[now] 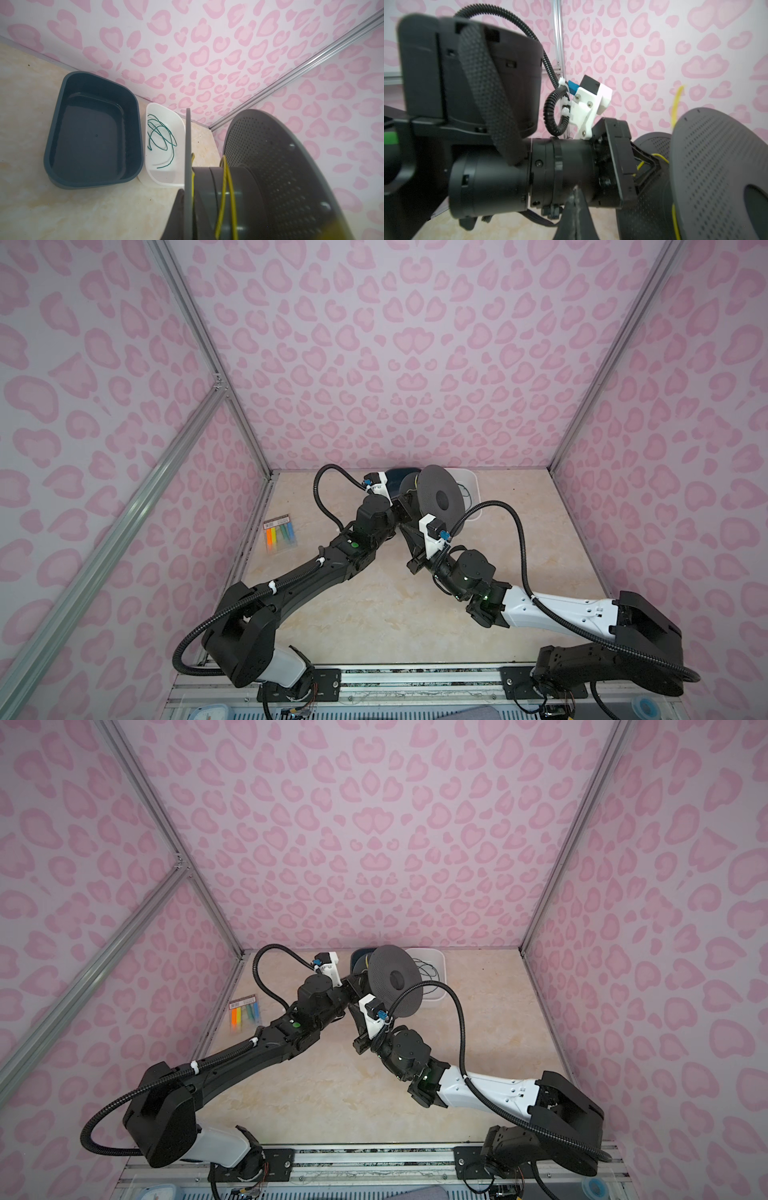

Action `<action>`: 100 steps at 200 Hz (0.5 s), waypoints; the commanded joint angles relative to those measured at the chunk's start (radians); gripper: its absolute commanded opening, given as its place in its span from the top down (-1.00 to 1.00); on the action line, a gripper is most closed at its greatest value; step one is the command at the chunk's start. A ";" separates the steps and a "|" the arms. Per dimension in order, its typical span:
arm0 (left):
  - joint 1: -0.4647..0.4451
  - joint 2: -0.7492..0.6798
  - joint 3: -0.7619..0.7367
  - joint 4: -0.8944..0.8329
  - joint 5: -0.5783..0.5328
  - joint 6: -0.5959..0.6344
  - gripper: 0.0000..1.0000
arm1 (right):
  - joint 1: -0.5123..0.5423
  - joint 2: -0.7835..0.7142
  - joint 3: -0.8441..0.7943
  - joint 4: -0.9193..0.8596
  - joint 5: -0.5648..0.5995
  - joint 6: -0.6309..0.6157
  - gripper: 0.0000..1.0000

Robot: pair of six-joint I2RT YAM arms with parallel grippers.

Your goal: Wrap the cables

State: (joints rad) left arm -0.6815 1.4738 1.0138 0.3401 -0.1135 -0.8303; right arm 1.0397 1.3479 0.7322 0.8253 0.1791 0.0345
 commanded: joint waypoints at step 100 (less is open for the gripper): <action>0.078 -0.065 -0.066 0.028 0.147 0.118 0.92 | -0.412 -0.352 -0.019 -0.518 -0.055 0.326 0.39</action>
State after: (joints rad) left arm -0.6125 1.4391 0.9546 0.3225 -0.0402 -0.7601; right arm 0.7532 1.0267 0.7345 0.5106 0.1749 0.2054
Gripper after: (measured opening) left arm 0.084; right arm 0.277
